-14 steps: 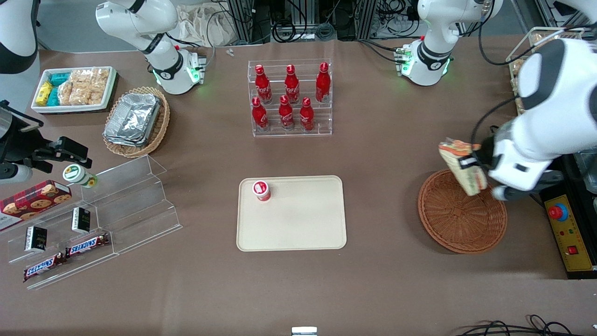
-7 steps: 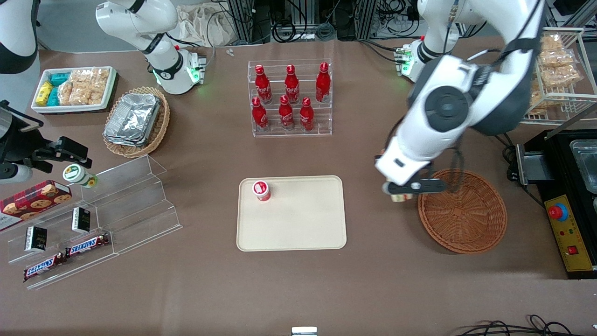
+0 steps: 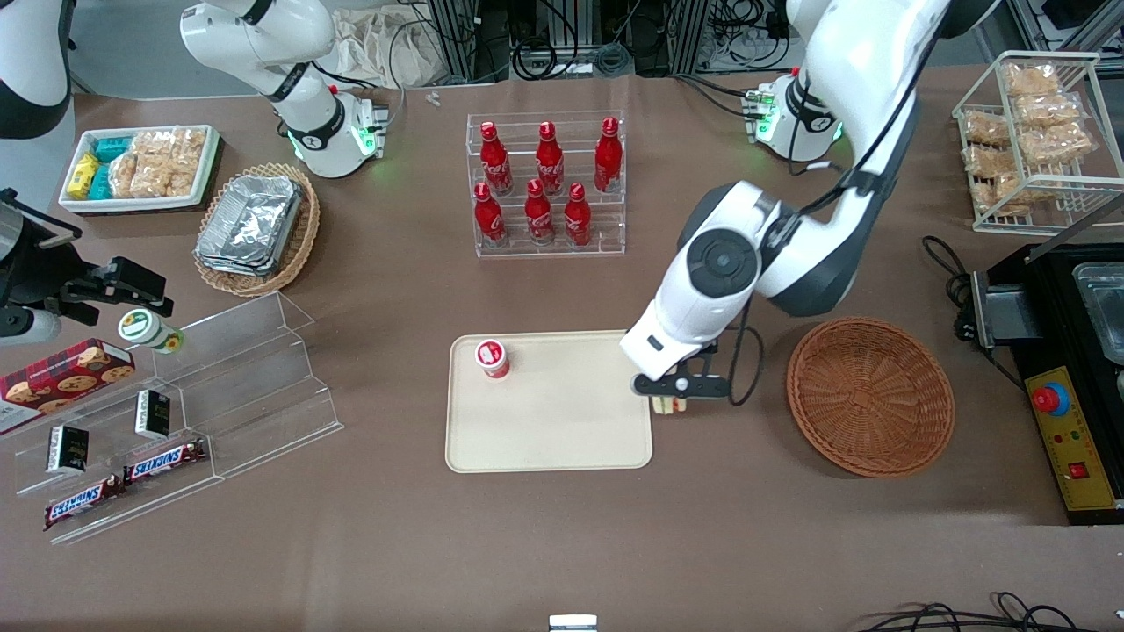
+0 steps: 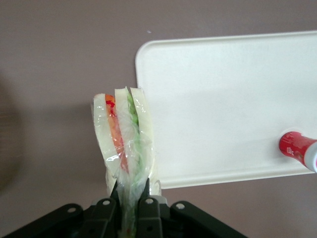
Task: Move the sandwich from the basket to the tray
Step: 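Carry the sandwich over the cream tray and lower it onto the tray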
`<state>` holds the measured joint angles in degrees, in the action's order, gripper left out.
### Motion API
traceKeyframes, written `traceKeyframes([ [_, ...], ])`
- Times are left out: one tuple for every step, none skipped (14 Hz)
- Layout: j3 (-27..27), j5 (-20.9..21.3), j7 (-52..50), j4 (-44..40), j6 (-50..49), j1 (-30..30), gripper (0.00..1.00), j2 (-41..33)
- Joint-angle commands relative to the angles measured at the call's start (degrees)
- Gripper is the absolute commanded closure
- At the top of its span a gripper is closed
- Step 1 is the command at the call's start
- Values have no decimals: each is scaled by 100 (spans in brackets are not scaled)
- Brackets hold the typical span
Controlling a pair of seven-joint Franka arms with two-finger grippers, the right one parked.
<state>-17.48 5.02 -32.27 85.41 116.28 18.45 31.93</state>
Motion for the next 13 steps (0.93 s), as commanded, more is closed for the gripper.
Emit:
traceKeyframes([
  [34, 34, -86, -130, 455, 158, 100, 427],
  [34, 43, -60, -130, 604, 185, 100, 585],
  [34, 43, 1, -130, 815, 194, 100, 734],
  [34, 69, 19, -130, 991, 194, 100, 875],
  [34, 95, 28, -130, 1149, 202, 100, 981],
  [34, 104, 37, -130, 1308, 229, 100, 1086],
  [34, 113, 37, -130, 1396, 229, 100, 1157],
  [34, 113, 46, -130, 1414, 229, 100, 1201],
  [34, 104, 89, -130, 1415, 229, 98, 1210],
  [34, 52, 81, -130, 1415, 229, 77, 1210],
  [34, 34, 63, -130, 1415, 229, 34, 1219],
  [34, 34, 55, -130, 1397, 229, 1, 1202],
  [34, 25, 20, -130, 1362, 229, 0, 1167],
])
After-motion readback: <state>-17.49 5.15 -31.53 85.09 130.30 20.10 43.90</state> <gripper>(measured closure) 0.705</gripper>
